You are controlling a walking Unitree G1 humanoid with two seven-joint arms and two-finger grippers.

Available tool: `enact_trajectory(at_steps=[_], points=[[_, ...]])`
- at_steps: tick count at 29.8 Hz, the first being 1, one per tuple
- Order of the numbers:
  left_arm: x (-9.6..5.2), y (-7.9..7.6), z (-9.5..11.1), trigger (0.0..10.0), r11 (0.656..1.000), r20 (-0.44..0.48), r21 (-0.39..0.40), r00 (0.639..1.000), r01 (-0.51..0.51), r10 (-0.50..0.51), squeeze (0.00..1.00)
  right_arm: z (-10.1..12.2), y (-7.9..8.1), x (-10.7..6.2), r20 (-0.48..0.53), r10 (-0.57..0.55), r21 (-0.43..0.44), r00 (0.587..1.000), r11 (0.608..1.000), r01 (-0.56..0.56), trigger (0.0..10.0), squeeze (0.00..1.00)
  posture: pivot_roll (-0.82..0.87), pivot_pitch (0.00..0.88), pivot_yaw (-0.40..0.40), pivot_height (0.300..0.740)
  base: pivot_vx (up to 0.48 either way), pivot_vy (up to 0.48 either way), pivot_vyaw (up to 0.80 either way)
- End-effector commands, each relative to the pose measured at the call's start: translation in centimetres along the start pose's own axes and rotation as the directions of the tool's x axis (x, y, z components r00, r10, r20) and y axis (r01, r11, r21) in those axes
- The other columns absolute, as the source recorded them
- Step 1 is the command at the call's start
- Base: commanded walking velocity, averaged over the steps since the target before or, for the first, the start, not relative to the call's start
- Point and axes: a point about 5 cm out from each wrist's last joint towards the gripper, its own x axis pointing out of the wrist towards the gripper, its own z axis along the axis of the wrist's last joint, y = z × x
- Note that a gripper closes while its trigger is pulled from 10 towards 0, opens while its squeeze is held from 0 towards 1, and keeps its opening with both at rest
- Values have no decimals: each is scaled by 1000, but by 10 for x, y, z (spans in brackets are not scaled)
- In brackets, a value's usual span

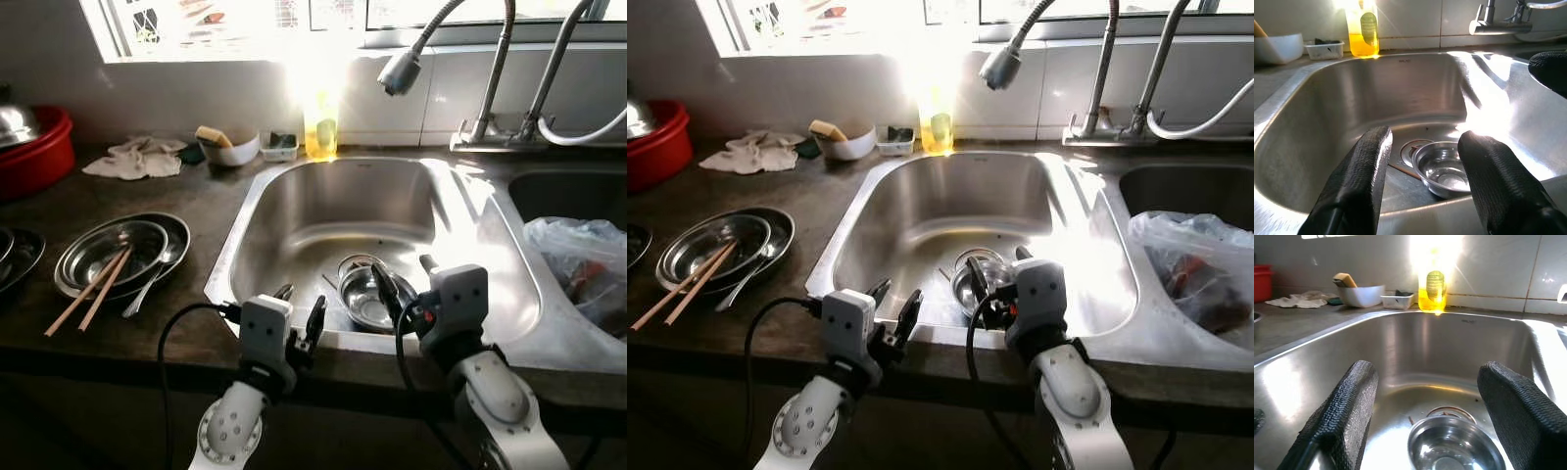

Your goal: Kitchen organization

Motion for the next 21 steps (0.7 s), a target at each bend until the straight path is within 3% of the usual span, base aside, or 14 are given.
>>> enact_trajectory(at_steps=[1, 21], points=[[-3, 0, -5, 10000, 1000, -32, 12, 999, -2, 2, 0, 0, 0, 0, -5, -4, -1, 1000, 1000, 4, 10000, 0, 29, 16, 23, 740, -281, 0, 0], [-4, -1, -5, 10000, 1000, -31, 13, 1000, 2, -1, 0, 1, 4, 4, -3, -13, 2, 1000, 1000, 13, 10000, 0, 30, 31, 25, 740, -292, 0, 0]])
